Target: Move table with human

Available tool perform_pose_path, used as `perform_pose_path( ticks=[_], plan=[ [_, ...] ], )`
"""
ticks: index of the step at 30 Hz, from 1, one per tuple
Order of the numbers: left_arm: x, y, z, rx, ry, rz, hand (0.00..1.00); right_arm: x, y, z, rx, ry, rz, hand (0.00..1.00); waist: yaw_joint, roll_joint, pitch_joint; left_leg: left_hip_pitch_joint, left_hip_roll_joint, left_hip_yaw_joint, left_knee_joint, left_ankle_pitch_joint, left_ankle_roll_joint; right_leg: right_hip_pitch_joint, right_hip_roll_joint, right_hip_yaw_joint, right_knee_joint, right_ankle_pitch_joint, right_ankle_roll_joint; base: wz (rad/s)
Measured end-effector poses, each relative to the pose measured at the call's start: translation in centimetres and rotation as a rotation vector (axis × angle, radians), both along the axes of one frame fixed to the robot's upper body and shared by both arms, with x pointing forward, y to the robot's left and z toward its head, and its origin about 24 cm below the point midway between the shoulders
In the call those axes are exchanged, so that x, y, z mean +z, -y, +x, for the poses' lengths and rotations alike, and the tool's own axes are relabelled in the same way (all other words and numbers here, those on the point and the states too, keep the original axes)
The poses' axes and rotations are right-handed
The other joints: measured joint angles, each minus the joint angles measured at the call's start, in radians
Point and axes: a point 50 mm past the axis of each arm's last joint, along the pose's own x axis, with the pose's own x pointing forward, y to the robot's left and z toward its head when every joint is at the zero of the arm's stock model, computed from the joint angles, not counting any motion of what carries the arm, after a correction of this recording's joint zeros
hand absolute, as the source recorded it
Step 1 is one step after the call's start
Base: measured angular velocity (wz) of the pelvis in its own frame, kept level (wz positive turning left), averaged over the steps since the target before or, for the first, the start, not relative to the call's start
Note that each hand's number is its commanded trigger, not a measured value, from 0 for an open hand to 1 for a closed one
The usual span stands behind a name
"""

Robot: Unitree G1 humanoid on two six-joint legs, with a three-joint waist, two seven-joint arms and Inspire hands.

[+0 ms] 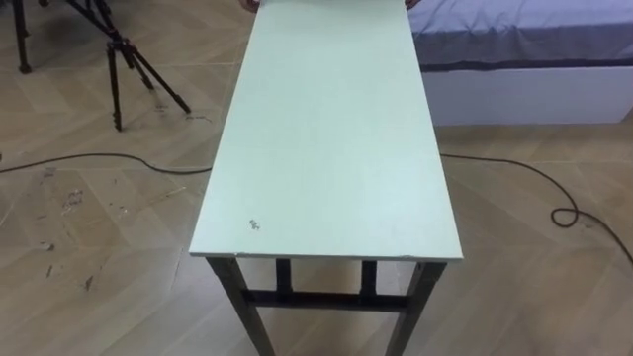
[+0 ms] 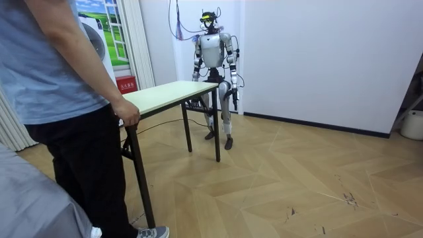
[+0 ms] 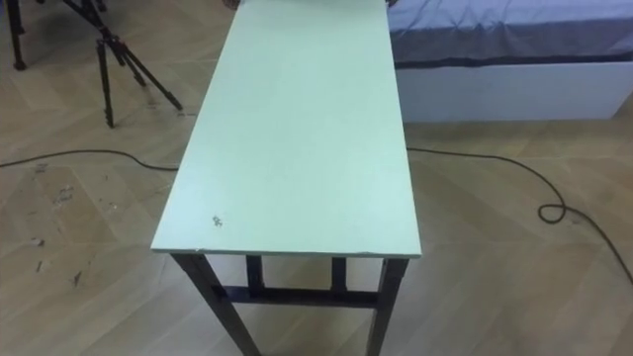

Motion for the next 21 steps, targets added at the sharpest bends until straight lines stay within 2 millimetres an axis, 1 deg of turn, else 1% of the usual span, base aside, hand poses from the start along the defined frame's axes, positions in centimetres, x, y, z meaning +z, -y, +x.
perform_pose_path(
  ticks=[1, 2, 3, 4, 5, 7, 8, 9, 10, 11, 12, 13, 15, 17, 20, 21],
  plan=[
    [0.1, 0.1, 0.4, 0.015, 0.025, -0.014, 0.00, 0.1, -0.1, 0.3, -0.020, 0.017, 0.017, 0.00, 0.000, -0.001, 0.0003, -0.004, 0.000, 0.000, 0.007, -0.003, 0.001, -0.001, -0.001, 0.000, -0.003, -0.001, 0.002, 0.00],
    [0.4, 0.3, 1.1, 0.046, 0.077, -0.049, 0.00, 0.4, -0.2, 0.8, -0.056, 0.057, 0.047, 0.00, 0.000, -0.003, -0.0029, -0.015, 0.000, 0.000, 0.020, -0.009, 0.004, -0.008, -0.003, 0.001, -0.002, -0.004, 0.006, 0.00],
    [0.7, 0.7, 1.7, 0.080, 0.125, -0.087, 0.00, 0.8, -0.5, 1.2, -0.088, 0.107, 0.081, 0.00, 0.004, -0.005, -0.0021, -0.022, -0.001, 0.001, 0.032, -0.015, 0.008, -0.010, -0.005, 0.003, -0.002, -0.003, 0.010, 0.00],
    [0.9, 0.9, 1.9, 0.094, 0.149, -0.109, 0.00, 1.1, -0.8, 1.5, -0.103, 0.138, 0.103, 0.00, 0.004, -0.005, -0.0040, -0.023, -0.004, 0.001, 0.035, -0.017, 0.009, -0.010, -0.007, 0.003, -0.002, -0.003, 0.012, 0.00],
    [1.4, 1.0, 2.1, 0.119, 0.186, -0.142, 0.00, 1.6, -1.5, 1.9, -0.135, 0.189, 0.154, 0.00, 0.001, -0.009, -0.0069, -0.023, -0.008, 0.002, 0.036, -0.020, 0.012, -0.010, -0.011, 0.004, -0.001, -0.004, 0.016, 0.00],
    [2.5, 1.4, 2.7, 0.184, 0.269, -0.221, 0.00, 2.6, -2.5, 2.4, -0.195, 0.270, 0.253, 0.00, -0.005, -0.006, -0.0089, -0.031, -0.010, 0.005, 0.042, -0.026, 0.015, -0.014, -0.014, 0.005, 0.002, -0.001, 0.021, 0.00],
    [3.3, 1.9, 3.4, 0.225, 0.327, -0.279, 0.00, 3.2, -3.2, 2.8, -0.233, 0.310, 0.317, 0.00, -0.008, -0.007, -0.0055, -0.037, -0.010, 0.004, 0.044, -0.027, 0.017, -0.019, -0.015, 0.005, 0.006, 0.002, 0.025, 0.00],
    [4.0, 2.9, 4.0, 0.258, 0.373, -0.346, 0.00, 3.7, -4.1, 3.1, -0.249, 0.343, 0.370, 0.00, -0.009, -0.003, -0.0042, -0.038, -0.010, 0.004, 0.044, -0.028, 0.018, -0.027, -0.015, 0.004, 0.018, 0.004, 0.027, 0.00],
    [4.3, 3.4, 4.3, 0.265, 0.392, -0.380, 0.00, 4.0, -4.7, 3.2, -0.250, 0.354, 0.401, 0.00, -0.014, 0.000, -0.0045, -0.038, -0.010, 0.004, 0.043, -0.028, 0.018, -0.028, -0.015, 0.003, 0.019, 0.006, 0.029, 0.00],
    [5.1, 4.4, 4.9, 0.275, 0.430, -0.446, 0.00, 4.8, -5.8, 3.5, -0.262, 0.387, 0.473, 0.00, -0.016, 0.003, -0.0038, -0.037, -0.010, 0.004, 0.041, -0.028, 0.018, -0.028, -0.015, 0.003, 0.019, 0.008, 0.030, -0.03],
    [5.9, 5.5, 5.6, 0.270, 0.462, -0.506, 0.00, 5.5, -6.8, 3.9, -0.262, 0.411, 0.540, 0.00, -0.019, 0.004, -0.0031, -0.035, -0.010, 0.005, 0.039, -0.028, 0.018, -0.028, -0.015, 0.003, 0.018, 0.008, 0.030, -0.05],
    [6.2, 6.1, 5.9, 0.258, 0.472, -0.531, 0.00, 5.8, -7.5, 4.1, -0.249, 0.418, 0.569, 0.00, -0.022, 0.005, -0.0030, -0.033, -0.010, 0.005, 0.039, -0.028, 0.018, -0.027, -0.015, 0.002, 0.018, 0.008, 0.030, -0.05],
    [7.3, 7.9, 7.0, 0.202, 0.509, -0.609, 0.00, 6.8, -9.1, 4.6, -0.185, 0.462, 0.652, 0.00, -0.028, 0.012, -0.0024, -0.031, -0.009, 0.005, 0.038, -0.028, 0.018, -0.026, -0.015, 0.000, 0.018, 0.008, 0.030, 0.00],
    [8.0, 8.8, 7.7, 0.171, 0.532, -0.653, 0.00, 7.0, -9.6, 4.8, -0.160, 0.471, 0.677, 0.00, -0.033, 0.016, -0.0019, -0.031, -0.009, 0.004, 0.039, -0.028, 0.018, -0.026, -0.015, 0.000, 0.018, 0.008, 0.029, 0.00],
    [8.3, 9.1, 8.4, 0.149, 0.545, -0.670, 0.00, 7.1, -9.6, 5.0, -0.170, 0.481, 0.691, 0.00, -0.035, 0.020, -0.0007, -0.031, -0.009, 0.004, 0.040, -0.028, 0.018, -0.026, -0.014, 0.002, 0.019, 0.009, 0.028, 0.00],
    [8.5, 9.3, 8.6, 0.145, 0.548, -0.685, 0.00, 7.2, -9.4, 4.9, -0.149, 0.478, 0.686, 0.00, -0.035, 0.022, -0.0001, -0.031, -0.009, 0.004, 0.041, -0.028, 0.018, -0.026, -0.014, 0.002, 0.020, 0.009, 0.028, 0.00]
  ],
)
